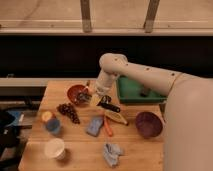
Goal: Place brush in metal cup
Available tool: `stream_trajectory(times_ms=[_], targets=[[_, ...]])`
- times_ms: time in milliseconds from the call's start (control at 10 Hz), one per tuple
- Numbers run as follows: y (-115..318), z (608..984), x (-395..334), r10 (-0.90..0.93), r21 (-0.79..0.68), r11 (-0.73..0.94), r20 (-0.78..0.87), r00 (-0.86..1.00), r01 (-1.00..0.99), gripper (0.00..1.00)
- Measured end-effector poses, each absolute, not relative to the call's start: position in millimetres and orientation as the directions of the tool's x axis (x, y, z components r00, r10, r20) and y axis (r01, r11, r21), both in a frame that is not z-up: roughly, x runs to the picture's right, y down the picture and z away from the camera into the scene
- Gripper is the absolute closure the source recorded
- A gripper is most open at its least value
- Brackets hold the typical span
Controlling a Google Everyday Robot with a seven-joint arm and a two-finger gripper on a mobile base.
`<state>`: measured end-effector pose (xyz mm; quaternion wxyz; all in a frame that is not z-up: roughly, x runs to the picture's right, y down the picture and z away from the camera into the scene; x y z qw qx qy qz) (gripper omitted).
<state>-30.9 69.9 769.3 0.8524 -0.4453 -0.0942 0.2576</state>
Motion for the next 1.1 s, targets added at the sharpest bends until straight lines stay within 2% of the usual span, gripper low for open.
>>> stream_trajectory(times_ms=[600,1100], targets=[[86,787,46,0.657,-0.759,0.348,-0.221,0.720,-0.550,0.84],[86,806,54,0.708,-0.757,0.316,-0.213,0.673,-0.572,0.84]])
